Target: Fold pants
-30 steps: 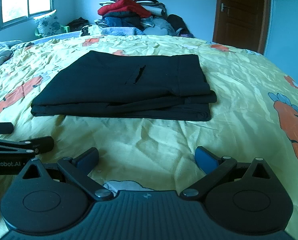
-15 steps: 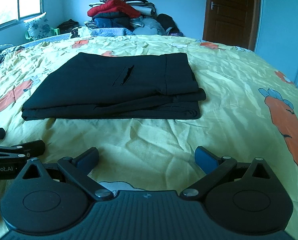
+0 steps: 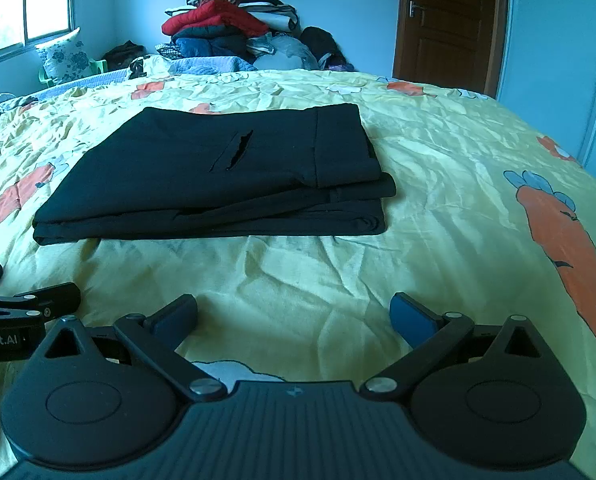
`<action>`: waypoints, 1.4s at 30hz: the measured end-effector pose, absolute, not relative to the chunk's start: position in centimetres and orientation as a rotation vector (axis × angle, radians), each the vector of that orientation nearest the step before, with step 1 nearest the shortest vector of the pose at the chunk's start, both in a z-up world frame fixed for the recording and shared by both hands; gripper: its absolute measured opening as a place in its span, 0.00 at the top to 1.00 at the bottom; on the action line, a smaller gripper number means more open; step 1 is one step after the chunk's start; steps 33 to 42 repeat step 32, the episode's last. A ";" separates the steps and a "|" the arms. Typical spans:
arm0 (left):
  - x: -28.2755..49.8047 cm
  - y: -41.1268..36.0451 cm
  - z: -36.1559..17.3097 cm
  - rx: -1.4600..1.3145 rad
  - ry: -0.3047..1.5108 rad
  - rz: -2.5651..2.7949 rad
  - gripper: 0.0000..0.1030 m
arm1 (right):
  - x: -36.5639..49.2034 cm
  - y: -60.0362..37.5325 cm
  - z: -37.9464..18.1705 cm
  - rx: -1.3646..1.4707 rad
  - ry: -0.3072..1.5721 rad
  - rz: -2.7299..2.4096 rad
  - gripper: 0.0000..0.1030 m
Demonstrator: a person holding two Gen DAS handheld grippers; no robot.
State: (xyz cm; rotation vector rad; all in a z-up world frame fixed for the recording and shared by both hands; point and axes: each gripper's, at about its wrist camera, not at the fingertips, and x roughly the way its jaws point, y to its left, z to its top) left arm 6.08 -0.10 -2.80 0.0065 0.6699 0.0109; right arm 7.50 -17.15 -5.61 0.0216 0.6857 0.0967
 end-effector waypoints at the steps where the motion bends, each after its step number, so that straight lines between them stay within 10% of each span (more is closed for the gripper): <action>1: 6.1 -0.1 -2.8 0.006 0.670 0.011 0.00 | 7.5 -17.1 -5.6 0.022 0.686 0.097 0.00; 42: 6.2 -0.4 -2.8 0.004 0.670 0.004 0.00 | 7.5 -17.1 -5.6 0.022 0.686 0.096 0.00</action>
